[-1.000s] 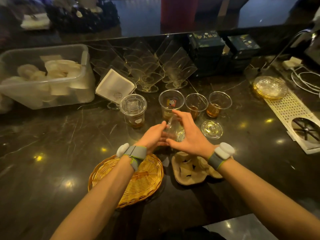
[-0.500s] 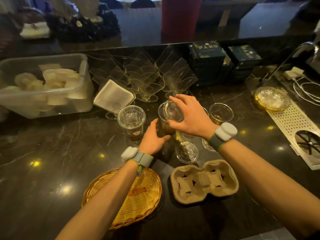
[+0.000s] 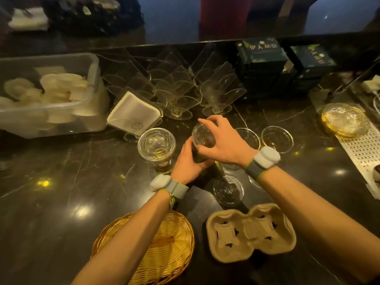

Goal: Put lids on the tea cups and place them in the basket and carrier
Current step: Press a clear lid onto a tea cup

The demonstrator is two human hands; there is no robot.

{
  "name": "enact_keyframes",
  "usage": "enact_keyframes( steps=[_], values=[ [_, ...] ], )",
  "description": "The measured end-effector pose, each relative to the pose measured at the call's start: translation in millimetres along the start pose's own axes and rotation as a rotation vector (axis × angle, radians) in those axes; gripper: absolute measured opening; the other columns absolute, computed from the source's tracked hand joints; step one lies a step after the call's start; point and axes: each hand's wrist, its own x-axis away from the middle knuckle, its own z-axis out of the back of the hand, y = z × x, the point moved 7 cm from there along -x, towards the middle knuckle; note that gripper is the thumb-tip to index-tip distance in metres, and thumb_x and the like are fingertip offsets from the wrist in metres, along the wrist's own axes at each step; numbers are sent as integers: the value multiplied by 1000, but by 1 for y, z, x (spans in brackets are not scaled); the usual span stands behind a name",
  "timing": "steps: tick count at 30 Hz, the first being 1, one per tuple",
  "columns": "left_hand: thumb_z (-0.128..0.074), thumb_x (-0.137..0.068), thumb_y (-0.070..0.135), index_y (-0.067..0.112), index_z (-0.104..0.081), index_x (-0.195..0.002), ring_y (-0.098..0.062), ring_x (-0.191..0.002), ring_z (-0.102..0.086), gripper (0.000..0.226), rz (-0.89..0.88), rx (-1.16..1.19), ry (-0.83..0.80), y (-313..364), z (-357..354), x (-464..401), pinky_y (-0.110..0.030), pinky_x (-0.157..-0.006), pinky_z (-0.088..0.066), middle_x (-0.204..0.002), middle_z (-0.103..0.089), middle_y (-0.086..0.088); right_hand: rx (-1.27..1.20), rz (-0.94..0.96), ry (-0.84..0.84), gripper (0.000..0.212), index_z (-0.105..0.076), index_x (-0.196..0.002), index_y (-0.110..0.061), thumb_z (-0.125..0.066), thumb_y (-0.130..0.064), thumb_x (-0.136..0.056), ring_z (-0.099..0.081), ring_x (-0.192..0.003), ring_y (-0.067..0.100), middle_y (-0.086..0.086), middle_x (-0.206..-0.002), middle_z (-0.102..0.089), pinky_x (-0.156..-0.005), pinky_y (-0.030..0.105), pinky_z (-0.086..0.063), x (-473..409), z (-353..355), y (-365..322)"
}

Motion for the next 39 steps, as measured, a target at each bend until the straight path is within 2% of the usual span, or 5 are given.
enact_keyframes(
  steps=[5, 11, 17, 22, 39],
  values=[
    [-77, -76, 14, 20, -33, -146, -16, -125, -51, 83, -82, -23, 10, 6, -3, -5, -34, -104, -44, -139, -52, -1, 60, 56, 26, 81, -35, -152, -21, -63, -48, -81, -27, -142, 28, 13, -153, -31, -116, 40, -30, 8, -7, -2],
    [-77, -75, 9, 25, -41, -139, 1, -112, -50, 75, -102, -2, 102, 1, 6, 3, 4, -82, -35, -124, -54, 10, 178, 122, -15, 75, -23, -156, -25, -36, -58, -90, -10, -153, 25, 8, -165, -16, -124, 43, -10, 7, -22, -11],
    [-81, -74, 14, 42, -38, -128, 25, -93, -51, 75, -50, 22, 108, -3, 10, 7, 4, -76, -37, -115, -54, 19, 210, 126, -2, 66, -20, -157, -28, -22, -61, -99, -9, -153, 22, 6, -165, -16, -124, 44, -11, 7, -31, -12],
    [-82, -73, 15, 45, -36, -131, 5, -105, -54, 79, -43, 34, 102, -6, 9, 6, -1, -81, -39, -118, -54, 21, 243, 130, -1, 62, -19, -157, -26, -20, -55, -102, -11, -153, 25, 8, -165, -16, -124, 44, -13, 7, -31, -11],
    [-80, -70, 20, 60, -35, -121, -7, -117, -58, 79, -44, 81, 90, -12, 6, 4, -23, -95, -49, -119, -55, 24, 327, 137, 8, 65, -26, -156, -23, -29, -57, -101, -23, -148, 28, 11, -162, -25, -120, 43, -20, 8, -27, -15]
  ],
)
